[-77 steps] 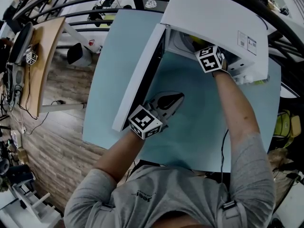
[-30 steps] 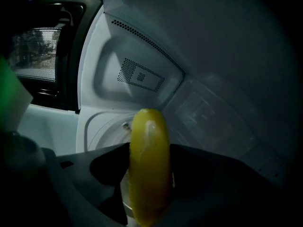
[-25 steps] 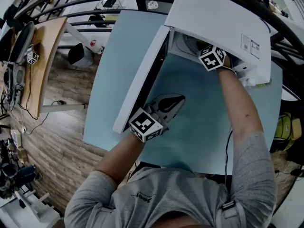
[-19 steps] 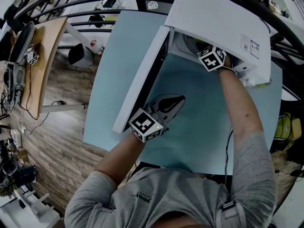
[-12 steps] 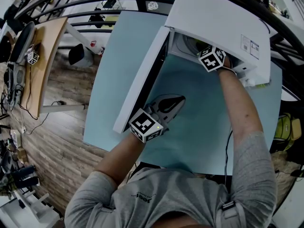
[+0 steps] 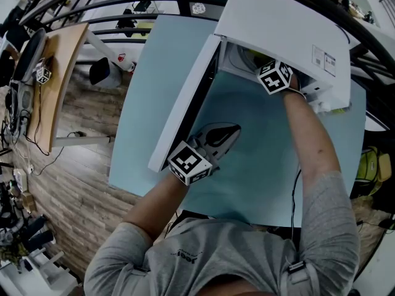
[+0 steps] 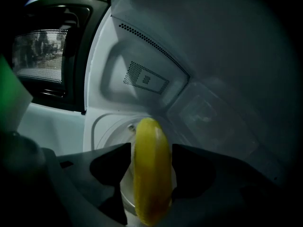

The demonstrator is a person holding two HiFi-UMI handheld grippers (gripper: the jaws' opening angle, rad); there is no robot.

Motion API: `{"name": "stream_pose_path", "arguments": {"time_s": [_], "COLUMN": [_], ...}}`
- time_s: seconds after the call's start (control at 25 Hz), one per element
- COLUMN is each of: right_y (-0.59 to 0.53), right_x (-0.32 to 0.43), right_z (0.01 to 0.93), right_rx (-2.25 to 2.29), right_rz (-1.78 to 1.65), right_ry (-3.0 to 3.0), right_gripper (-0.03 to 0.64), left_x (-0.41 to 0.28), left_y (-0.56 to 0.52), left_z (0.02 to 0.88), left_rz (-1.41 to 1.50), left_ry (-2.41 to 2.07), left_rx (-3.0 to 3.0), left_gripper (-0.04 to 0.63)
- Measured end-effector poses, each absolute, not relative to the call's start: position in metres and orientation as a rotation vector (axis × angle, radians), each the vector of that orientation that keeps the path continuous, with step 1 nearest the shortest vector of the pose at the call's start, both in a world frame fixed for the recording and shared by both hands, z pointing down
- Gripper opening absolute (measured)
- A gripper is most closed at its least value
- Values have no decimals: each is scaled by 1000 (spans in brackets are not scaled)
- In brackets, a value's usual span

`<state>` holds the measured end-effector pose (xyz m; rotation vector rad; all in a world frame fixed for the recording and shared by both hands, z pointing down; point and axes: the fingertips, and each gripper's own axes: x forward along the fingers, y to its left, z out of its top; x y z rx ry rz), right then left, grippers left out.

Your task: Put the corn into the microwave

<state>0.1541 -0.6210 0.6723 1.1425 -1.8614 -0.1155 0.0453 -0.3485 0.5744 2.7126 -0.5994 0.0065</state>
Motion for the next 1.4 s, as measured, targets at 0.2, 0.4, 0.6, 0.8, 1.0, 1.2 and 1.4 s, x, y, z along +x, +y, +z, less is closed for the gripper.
{"name": "stream_pose_path", "arguments": {"time_s": [0.2,0.4,0.6,0.8,1.0,1.2,1.4], "right_y": [-617,-614,-607,-600,-589,-575,-556], "right_x": [153,156,157,158,156,153,150], "right_z": [667,663,661,656,651,644,635], "right_rx": [1138,1159,1161,1165,1162,1164,1168], "right_rz": [-134,-149,-148,-151,-158,-150,-134], "right_ry": [-1845,-1838,-1838,-1845,-1851,-1870,-1896], "right_gripper": [270,272,272,272,272,272,272], "left_x": [44,45,46,48,50,52,54], "left_y": [-347,-344,-340,-336,-332,-325,-319], "left_z": [570,570,568,564,558,550,539], "left_rz": [-1,-1,-5,-4,-9,-13,-13], "left_ry": [-598,-600,-600,-596,-591,-585,-578], "left_rx": [2717,2723,2726,2732,2744,2754,2769], "left_gripper": [18,18,18,18,18,18,18]}}
